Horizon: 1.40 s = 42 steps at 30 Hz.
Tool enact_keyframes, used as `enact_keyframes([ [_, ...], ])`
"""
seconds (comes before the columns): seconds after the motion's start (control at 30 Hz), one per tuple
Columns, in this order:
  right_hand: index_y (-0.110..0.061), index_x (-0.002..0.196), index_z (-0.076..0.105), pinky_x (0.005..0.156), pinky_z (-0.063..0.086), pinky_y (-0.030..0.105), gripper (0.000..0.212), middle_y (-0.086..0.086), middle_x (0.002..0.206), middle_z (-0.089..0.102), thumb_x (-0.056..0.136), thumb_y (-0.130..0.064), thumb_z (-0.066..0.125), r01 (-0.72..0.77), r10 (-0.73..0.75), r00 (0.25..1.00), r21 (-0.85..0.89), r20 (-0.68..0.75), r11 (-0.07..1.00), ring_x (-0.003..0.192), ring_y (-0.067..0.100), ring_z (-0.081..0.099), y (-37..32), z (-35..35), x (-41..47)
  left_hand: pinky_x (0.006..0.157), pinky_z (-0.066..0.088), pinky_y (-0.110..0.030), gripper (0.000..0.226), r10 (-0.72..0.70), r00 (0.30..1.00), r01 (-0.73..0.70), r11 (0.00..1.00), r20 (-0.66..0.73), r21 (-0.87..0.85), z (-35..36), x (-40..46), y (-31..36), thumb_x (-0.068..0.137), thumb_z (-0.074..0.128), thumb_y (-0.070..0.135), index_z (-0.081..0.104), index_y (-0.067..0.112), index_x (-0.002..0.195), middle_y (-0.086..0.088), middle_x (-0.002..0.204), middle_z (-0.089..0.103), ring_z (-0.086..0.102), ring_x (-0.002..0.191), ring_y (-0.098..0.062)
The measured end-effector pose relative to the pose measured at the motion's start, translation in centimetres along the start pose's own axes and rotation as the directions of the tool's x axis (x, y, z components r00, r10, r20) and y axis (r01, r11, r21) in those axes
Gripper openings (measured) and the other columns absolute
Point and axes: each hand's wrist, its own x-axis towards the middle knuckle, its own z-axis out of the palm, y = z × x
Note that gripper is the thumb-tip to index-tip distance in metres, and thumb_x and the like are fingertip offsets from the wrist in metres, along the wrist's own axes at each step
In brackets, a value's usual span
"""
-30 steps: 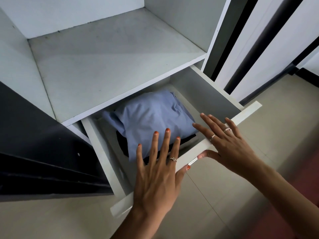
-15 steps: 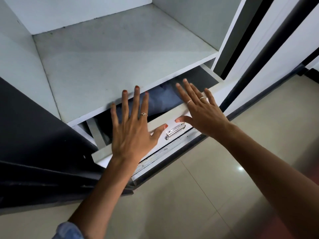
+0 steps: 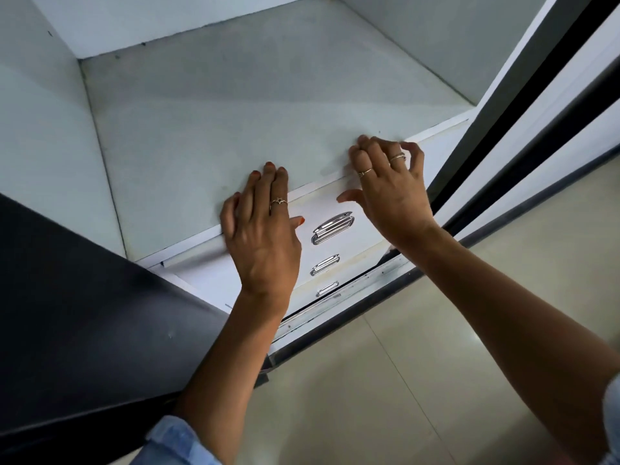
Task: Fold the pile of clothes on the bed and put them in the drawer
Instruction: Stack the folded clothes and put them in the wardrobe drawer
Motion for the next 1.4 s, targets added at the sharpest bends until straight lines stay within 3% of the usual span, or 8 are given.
enact_keyframes([
  [0.27, -0.011, 0.11, 0.044, 0.085, 0.036, 0.044, 0.05, 0.009, 0.113, 0.063, 0.088, -0.055, 0.055, 0.06, -0.075, 0.977, -0.084, -0.201, 0.995, 0.101, 0.025, 0.045, 0.7, 1.9, 0.5, 0.097, 0.03, -0.034, 0.062, -0.005, 0.998, 0.013, 0.991, -0.062, 0.136, 1.2, 0.3, 0.4, 0.072, 0.077, 0.031, 0.054, 0.017, 0.128, 0.002, 0.131, 0.058, 0.051, 0.12, -0.018],
  [0.5, -0.01, 0.131, 0.051, 0.106, 0.031, 0.048, 0.048, 0.012, 0.142, 0.047, 0.088, -0.027, 0.067, -0.184, 0.225, 0.97, 0.335, -0.088, 0.924, 0.134, 0.025, 0.037, -1.8, 0.8, -2.1, 0.106, 0.021, -0.041, 0.089, 0.05, 0.999, -0.052, 0.952, 0.015, 0.301, 1.7, -0.4, 0.2, 0.076, 0.069, 0.055, 0.033, 0.01, 0.144, -0.009, 0.146, 0.043, 0.039, 0.134, -0.025],
  [0.63, -0.01, 0.124, 0.052, 0.105, 0.035, 0.044, 0.038, 0.011, 0.134, 0.048, 0.086, -0.013, 0.06, -0.358, 0.369, 0.926, 0.488, 0.078, 0.796, 0.125, 0.024, 0.044, -3.2, 2.8, -9.8, 0.104, 0.02, -0.041, 0.101, 0.072, 0.997, -0.065, 0.935, -0.008, 0.348, 2.1, -0.5, 0.0, 0.065, 0.079, 0.052, 0.031, 0.009, 0.143, -0.011, 0.144, 0.044, 0.04, 0.131, -0.027],
  [0.7, -0.008, 0.127, 0.05, 0.103, 0.04, 0.051, 0.042, 0.013, 0.134, 0.05, 0.087, -0.012, 0.061, -0.415, 0.27, 0.893, 0.43, 0.359, 0.802, 0.126, 0.028, 0.047, -3.8, 5.7, -13.2, 0.103, 0.02, -0.041, 0.1, 0.077, 0.997, -0.067, 0.931, -0.015, 0.36, 2.3, -0.4, 0.0, 0.064, 0.078, 0.052, 0.032, 0.009, 0.142, -0.011, 0.144, 0.045, 0.042, 0.131, -0.027],
  [0.77, -0.007, 0.141, 0.04, 0.115, 0.026, 0.049, 0.049, 0.012, 0.15, 0.036, 0.094, -0.016, 0.052, -0.402, 0.077, 0.739, 0.346, 0.67, 0.848, 0.14, 0.028, 0.033, -4.5, 8.7, -15.5, 0.103, 0.02, -0.041, 0.1, 0.102, 0.995, -0.089, 0.923, -0.015, 0.374, 2.3, -0.4, -0.2, 0.065, 0.077, 0.054, 0.032, 0.009, 0.141, -0.011, 0.144, 0.045, 0.042, 0.131, -0.027],
  [0.83, -0.01, 0.15, 0.025, 0.12, 0.01, 0.042, 0.057, 0.008, 0.16, 0.017, 0.097, -0.017, 0.045, -0.33, -0.059, 0.629, 0.336, 0.775, 0.882, 0.148, 0.023, 0.013, -5.0, 11.1, -16.6, 0.102, 0.02, -0.04, 0.1, 0.118, 0.993, -0.097, 0.916, -0.031, 0.388, 2.4, -0.5, -0.5, 0.065, 0.076, 0.056, 0.032, 0.008, 0.141, -0.011, 0.143, 0.045, 0.039, 0.131, -0.026],
  [1.1, -0.013, 0.154, 0.003, 0.12, 0.005, 0.038, 0.073, 0.003, 0.162, -0.002, 0.096, -0.016, 0.048, -0.222, -0.203, 0.46, 0.333, 0.865, 0.916, 0.149, 0.017, -0.001, -6.6, 15.5, -16.6, 0.098, 0.022, -0.042, 0.094, 0.192, 0.98, -0.153, 0.908, -0.062, 0.389, 2.9, -0.5, -1.4, 0.071, 0.072, 0.059, 0.032, 0.008, 0.138, -0.01, 0.141, 0.037, 0.031, 0.128, -0.024],
  [1.4, -0.007, 0.153, 0.014, 0.121, 0.004, 0.043, 0.068, 0.008, 0.161, 0.005, 0.094, -0.013, 0.047, -0.163, -0.184, 0.525, 0.31, 0.831, 0.937, 0.149, 0.023, 0.005, -7.7, 17.5, -17.0, 0.096, 0.021, -0.04, 0.086, 0.227, 0.968, -0.172, 0.909, -0.104, 0.38, 3.5, -0.6, -2.0, 0.077, 0.067, 0.063, 0.032, 0.011, 0.135, -0.005, 0.139, 0.029, 0.032, 0.126, -0.023],
])
